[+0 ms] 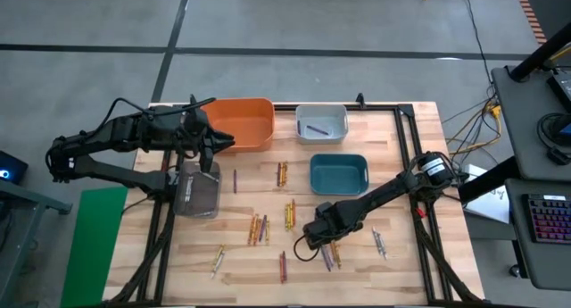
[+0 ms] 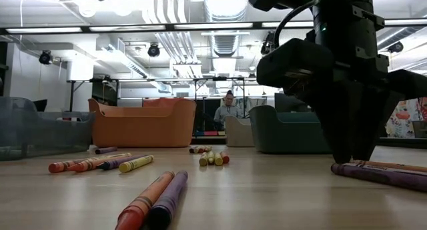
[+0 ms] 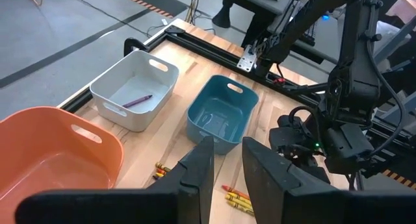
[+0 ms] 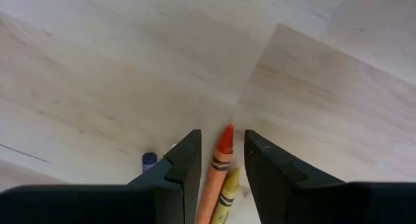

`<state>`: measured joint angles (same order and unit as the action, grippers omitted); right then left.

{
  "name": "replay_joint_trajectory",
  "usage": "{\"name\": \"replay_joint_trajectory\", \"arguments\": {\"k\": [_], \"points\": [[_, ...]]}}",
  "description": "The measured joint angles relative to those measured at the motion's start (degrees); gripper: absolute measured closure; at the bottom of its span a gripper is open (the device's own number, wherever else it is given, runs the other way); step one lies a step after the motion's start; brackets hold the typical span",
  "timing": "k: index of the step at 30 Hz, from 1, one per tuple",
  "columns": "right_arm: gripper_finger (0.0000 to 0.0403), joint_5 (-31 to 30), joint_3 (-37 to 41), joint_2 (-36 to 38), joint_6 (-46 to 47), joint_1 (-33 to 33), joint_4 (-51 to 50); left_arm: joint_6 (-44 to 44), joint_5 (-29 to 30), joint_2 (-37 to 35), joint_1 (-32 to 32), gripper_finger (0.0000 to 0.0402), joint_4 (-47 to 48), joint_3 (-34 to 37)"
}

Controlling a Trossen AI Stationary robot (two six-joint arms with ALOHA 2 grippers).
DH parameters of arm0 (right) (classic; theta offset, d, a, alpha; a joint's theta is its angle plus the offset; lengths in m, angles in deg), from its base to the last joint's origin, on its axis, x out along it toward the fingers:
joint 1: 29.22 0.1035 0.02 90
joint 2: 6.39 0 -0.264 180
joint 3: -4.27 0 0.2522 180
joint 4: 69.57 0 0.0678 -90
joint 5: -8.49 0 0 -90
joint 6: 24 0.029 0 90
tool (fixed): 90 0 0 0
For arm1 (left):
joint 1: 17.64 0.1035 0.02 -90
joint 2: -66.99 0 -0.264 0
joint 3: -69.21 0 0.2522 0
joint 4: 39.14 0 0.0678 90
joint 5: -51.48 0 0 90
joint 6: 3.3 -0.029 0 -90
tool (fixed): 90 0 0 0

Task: Sort crayons
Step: Put the orange crayon into the blue bin

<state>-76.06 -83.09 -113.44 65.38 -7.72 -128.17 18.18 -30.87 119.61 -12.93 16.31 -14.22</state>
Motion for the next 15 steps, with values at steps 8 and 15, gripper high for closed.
{"name": "replay_joint_trajectory", "arguments": {"k": [8,15], "points": [[0.0308,-0.4,2.5,0.2,1.6,0.0,3.0,0.0,0.0,0.0,0.0,0.0338,0.0,0.0],[0.0339,-1.6,2.7,0.2,2.1,0.0,4.0,0.0,0.8,0.0,0.0,0.0338,0.0,0.0]]}}
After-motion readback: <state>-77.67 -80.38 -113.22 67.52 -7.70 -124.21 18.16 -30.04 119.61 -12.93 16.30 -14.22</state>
